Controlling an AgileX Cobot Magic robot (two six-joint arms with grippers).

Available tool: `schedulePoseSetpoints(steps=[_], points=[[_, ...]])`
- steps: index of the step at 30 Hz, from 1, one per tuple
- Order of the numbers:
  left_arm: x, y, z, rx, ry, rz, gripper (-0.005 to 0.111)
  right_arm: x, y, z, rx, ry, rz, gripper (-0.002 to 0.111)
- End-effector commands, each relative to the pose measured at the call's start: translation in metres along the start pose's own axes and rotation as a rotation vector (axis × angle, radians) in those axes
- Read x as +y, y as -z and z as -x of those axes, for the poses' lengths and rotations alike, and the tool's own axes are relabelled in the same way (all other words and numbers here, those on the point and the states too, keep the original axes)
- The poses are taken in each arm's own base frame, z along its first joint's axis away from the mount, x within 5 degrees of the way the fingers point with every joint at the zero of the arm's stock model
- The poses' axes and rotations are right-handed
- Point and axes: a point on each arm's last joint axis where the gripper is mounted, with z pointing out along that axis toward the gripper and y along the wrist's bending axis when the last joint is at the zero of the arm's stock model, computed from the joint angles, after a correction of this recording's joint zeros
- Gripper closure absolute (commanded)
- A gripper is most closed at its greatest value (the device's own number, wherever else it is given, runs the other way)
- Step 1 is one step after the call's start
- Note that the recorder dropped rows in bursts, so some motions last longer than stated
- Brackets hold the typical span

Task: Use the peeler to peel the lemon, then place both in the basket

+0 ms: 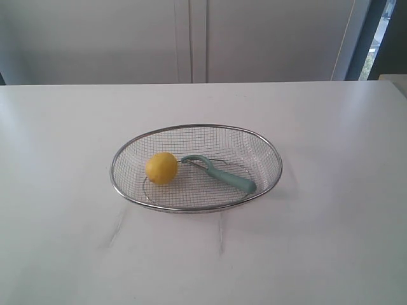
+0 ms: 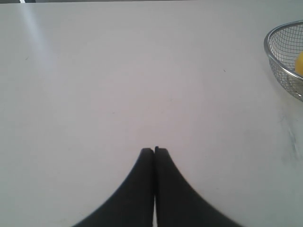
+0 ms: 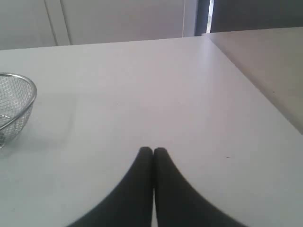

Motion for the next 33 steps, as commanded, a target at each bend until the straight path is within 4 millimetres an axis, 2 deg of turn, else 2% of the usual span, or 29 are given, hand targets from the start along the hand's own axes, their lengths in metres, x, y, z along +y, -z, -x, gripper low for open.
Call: schedulePoseSetpoints(steps=[1, 17, 33], points=[[-0.0001, -0.0002, -0.0008, -0.003, -0.001, 0.000, 0.107, -0.0003, -0.0002, -0.0008, -0.009, -0.033, -0.004, 0.108], [-0.0001, -0.0002, -0.0008, -0.003, -0.001, 0.000, 0.107, 0.0044, 0.0000, 0.0013, -0.030, -0.014, 0.078, 0.108], [-0.0001, -0.0002, -0.0008, -0.003, -0.001, 0.000, 0.107, 0.0043, 0.0000, 0.0008, -0.025, -0.014, 0.077, 0.108]])
